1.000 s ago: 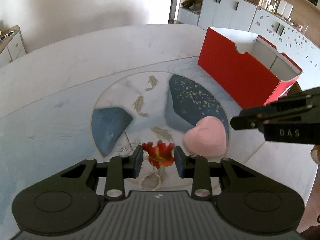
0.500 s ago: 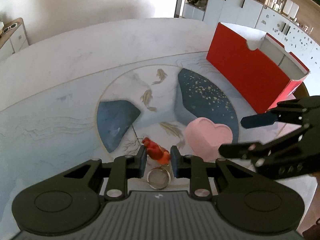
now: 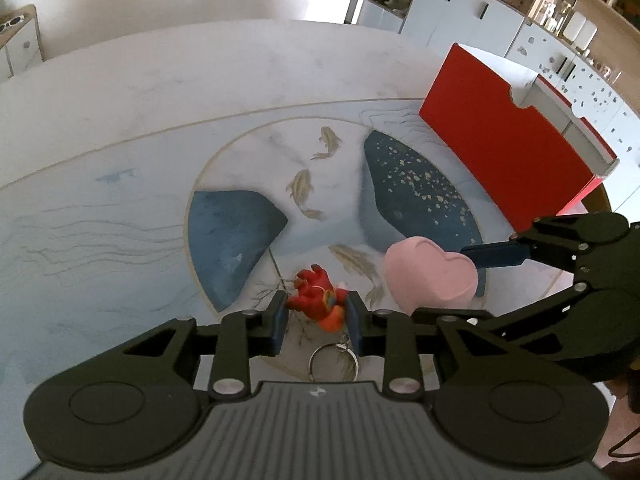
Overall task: Organize rigid objects
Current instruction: 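Grasp the red keychain figure with the left tool while the right tool grasps the pink heart soap, then carry the red keychain figure and pink heart soap with both tools over the box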
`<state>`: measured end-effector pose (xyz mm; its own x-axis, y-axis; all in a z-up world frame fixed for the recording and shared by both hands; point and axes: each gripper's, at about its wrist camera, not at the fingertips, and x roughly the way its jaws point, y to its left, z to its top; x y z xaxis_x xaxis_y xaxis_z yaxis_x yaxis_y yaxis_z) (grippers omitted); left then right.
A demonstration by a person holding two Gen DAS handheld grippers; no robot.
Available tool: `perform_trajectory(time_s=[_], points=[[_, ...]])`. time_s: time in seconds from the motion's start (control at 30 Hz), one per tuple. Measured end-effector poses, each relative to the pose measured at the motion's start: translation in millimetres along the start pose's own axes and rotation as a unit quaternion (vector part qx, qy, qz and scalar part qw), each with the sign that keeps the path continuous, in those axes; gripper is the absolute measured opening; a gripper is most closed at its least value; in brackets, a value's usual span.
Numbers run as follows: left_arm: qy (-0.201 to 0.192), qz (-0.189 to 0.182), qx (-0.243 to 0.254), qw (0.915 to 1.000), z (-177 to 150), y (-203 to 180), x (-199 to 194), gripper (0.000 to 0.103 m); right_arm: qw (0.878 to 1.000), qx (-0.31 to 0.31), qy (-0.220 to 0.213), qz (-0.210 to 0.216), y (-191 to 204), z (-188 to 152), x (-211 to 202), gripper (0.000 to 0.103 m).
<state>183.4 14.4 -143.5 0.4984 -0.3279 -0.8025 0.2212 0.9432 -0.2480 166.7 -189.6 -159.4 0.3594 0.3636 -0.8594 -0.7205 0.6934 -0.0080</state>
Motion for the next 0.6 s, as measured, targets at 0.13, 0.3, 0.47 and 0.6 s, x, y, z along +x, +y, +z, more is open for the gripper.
perform_trajectory(time_s=[0.13, 0.3, 0.47, 0.6], points=[[0.001, -0.018, -0.009, 0.9998, 2.9, 0.0, 2.7, 0.030, 1.000, -0.009, -0.003, -0.001, 1.2, -0.8, -0.7, 0.067], [-0.014, -0.008, 0.004, 0.9999, 6.5, -8.5, -2.0, 0.028, 1.000, -0.019, -0.012, -0.005, 4.5, -4.0, -4.7, 0.067], [-0.026, -0.015, 0.004, 0.9995, 12.1, -13.9, -7.6, 0.016, 1.000, -0.009, -0.022, 0.005, 3.3, -6.7, -15.2, 0.067], [-0.028, -0.003, 0.016, 0.9995, 13.4, -19.0, -7.4, 0.016, 1.000, 0.006, -0.029, 0.006, -1.5, -7.9, -26.7, 0.067]])
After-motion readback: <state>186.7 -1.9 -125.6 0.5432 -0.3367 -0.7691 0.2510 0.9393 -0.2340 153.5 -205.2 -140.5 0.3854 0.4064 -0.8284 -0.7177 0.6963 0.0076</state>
